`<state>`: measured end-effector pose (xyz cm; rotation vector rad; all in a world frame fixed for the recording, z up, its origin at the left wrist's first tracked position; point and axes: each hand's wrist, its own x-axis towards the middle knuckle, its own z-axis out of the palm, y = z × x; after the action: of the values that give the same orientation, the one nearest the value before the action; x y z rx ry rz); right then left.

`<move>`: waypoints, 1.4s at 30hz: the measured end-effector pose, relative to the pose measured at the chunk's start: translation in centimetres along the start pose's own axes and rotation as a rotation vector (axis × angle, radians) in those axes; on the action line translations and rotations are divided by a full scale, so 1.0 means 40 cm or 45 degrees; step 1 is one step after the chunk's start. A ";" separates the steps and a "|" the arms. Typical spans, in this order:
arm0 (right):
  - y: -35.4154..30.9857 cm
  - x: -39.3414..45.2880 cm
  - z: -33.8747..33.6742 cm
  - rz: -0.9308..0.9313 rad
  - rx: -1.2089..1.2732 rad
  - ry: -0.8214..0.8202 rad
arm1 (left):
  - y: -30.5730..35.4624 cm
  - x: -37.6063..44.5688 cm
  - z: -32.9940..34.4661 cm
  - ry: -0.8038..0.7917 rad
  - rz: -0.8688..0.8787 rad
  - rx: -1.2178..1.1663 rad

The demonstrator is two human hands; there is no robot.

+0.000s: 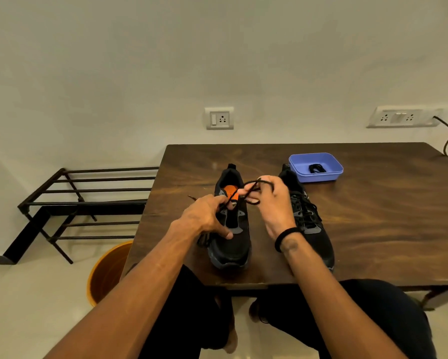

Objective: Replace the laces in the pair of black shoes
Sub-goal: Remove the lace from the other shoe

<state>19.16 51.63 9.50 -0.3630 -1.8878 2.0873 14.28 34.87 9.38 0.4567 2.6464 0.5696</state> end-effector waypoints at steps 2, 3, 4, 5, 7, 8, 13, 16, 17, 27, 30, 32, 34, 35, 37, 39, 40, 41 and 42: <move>-0.027 0.005 -0.011 0.125 0.494 0.029 | 0.006 0.002 0.010 -0.013 0.015 -0.010; -0.032 0.005 -0.020 0.162 0.582 0.046 | 0.011 0.002 0.012 -0.016 0.025 -0.003; -0.036 0.001 -0.024 0.178 0.519 0.048 | 0.014 0.003 0.013 -0.012 0.030 -0.001; -0.026 0.001 -0.026 0.141 0.280 0.023 | 0.015 0.004 0.012 -0.009 0.027 -0.002; -0.007 -0.013 -0.018 -0.118 -0.494 -0.131 | 0.008 0.005 0.008 0.007 0.028 0.004; 0.005 -0.020 -0.015 -0.247 -0.853 -0.242 | 0.007 0.005 0.008 0.021 0.040 0.010; 0.019 -0.063 0.016 -0.390 -1.644 -0.576 | -0.005 0.008 0.016 0.057 0.051 -0.046; 0.009 -0.071 0.032 -0.379 -1.827 -0.589 | -0.003 0.014 0.019 0.079 0.064 -0.033; 0.005 -0.075 0.036 -0.361 -1.859 -0.602 | 0.000 0.012 0.021 0.078 0.070 -0.026; 0.031 -0.055 0.020 0.025 -1.363 -0.588 | -0.005 0.016 0.023 0.084 0.071 0.062; 0.018 -0.026 -0.001 0.135 -0.789 -0.290 | -0.004 0.016 0.017 0.041 0.097 0.140; -0.002 -0.001 -0.008 0.199 -0.257 -0.101 | -0.004 0.017 0.012 0.008 0.090 0.156; -0.031 0.008 -0.013 0.302 0.348 0.012 | -0.006 0.022 0.010 -0.015 0.090 0.164; -0.045 0.007 -0.018 0.325 0.551 0.059 | -0.008 0.023 0.010 -0.021 0.093 0.156; -0.049 0.010 -0.033 0.291 0.542 0.113 | -0.010 0.026 0.013 -0.026 0.110 0.136; -0.039 0.004 -0.035 0.118 -0.020 0.023 | -0.013 0.024 0.015 -0.004 0.123 0.113; -0.026 -0.006 -0.032 -0.015 -0.418 -0.073 | -0.015 0.024 0.018 0.009 0.136 0.111; -0.014 -0.014 -0.025 -0.141 -0.795 -0.189 | -0.019 0.024 0.020 0.030 0.148 0.110; -0.002 -0.026 -0.019 -0.209 -1.080 -0.293 | -0.022 0.024 0.024 0.049 0.164 0.113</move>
<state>20.42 51.92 9.48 -0.1297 -2.7637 1.1673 13.65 34.78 7.89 0.6533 2.7012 0.5051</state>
